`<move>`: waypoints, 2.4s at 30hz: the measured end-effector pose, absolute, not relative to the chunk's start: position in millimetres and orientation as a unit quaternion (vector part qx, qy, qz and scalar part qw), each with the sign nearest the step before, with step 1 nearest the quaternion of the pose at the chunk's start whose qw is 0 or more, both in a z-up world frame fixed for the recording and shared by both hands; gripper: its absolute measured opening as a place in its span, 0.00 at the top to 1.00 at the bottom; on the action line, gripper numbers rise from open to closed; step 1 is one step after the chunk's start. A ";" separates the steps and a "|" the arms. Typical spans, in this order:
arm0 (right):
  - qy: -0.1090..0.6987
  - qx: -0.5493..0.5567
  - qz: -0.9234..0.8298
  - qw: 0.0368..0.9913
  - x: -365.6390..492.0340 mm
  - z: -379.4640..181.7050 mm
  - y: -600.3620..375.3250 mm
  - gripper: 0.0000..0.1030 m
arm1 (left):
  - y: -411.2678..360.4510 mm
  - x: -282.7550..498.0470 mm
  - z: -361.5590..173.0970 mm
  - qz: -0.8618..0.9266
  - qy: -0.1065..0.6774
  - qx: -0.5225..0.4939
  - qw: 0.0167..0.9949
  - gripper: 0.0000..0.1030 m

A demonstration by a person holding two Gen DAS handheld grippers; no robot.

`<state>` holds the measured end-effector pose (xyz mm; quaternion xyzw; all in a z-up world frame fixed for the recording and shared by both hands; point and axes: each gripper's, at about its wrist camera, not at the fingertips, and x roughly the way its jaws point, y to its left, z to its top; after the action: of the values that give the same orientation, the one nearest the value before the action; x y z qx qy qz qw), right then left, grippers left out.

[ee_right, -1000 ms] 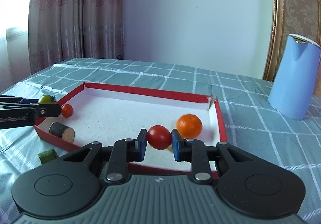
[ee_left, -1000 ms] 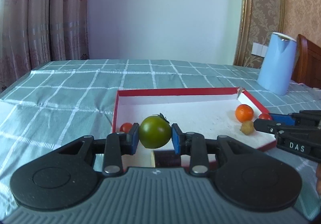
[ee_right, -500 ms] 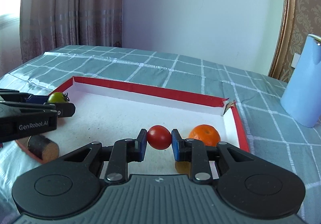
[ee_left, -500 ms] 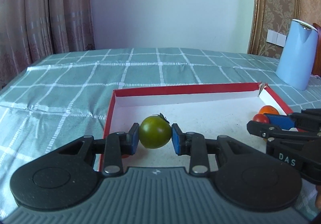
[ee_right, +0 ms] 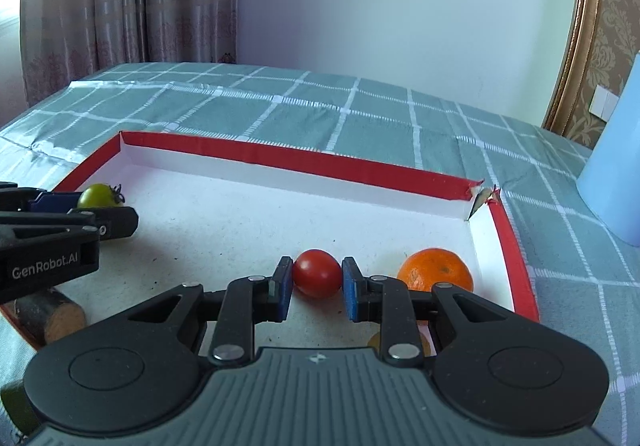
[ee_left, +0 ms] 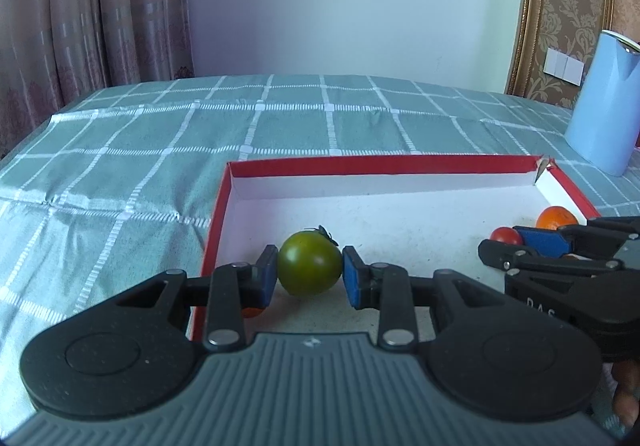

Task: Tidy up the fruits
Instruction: 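Carry green tomato in left and red tomato in right into the box, open left, then lower the red tomato into the box and open the right gripper, then grasp the dark log-shaped piece with the right gripper while the left approaches a green tomato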

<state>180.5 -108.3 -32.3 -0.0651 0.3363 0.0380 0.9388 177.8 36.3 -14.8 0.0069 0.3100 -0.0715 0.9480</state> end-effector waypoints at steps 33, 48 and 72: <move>0.296 -0.036 0.051 0.953 156.5 -26.1 -120.5 0.30 | 35.5 119.4 0.7 -0.047 0.190 0.022 0.980 0.07; 0.282 0.046 0.057 0.957 125.4 -14.1 -152.2 0.30 | 80.2 68.9 -2.1 -0.034 0.186 -0.032 0.981 0.02; 0.212 0.080 0.099 0.969 22.9 -9.3 -182.6 0.22 | 81.6 45.3 -15.4 -0.072 0.218 -0.004 0.973 0.00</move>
<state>22.9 -182.6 -9.3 0.0804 0.2117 0.0992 0.9690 45.3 81.6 -15.4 -0.0041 0.2180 -0.0717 0.9733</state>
